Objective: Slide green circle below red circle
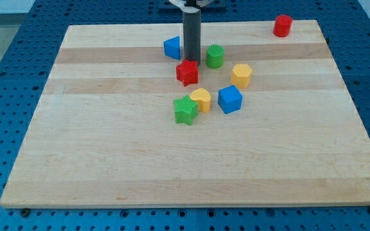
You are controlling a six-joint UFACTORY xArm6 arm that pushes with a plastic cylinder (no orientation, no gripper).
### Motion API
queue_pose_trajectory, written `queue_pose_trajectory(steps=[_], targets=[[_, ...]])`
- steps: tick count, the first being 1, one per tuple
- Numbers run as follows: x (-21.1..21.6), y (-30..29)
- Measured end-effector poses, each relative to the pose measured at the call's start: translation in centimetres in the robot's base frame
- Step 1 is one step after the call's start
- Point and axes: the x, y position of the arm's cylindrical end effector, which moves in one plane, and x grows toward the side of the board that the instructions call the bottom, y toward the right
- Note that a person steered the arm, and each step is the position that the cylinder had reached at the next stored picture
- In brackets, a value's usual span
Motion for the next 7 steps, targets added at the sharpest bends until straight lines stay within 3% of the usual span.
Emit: queue_pose_trajectory(steps=[3, 5, 7], targets=[[-2.2, 4.0], [1.1, 5.8], [1.3, 10.0]])
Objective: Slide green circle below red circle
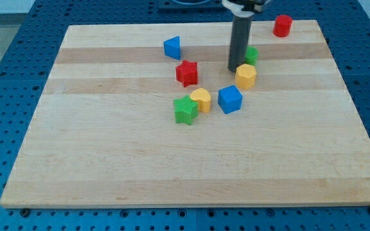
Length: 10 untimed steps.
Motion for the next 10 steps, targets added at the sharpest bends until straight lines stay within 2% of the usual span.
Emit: queue_pose_trajectory(steps=[5, 10], targets=[[-5.1, 1.8], [-6.4, 6.2]])
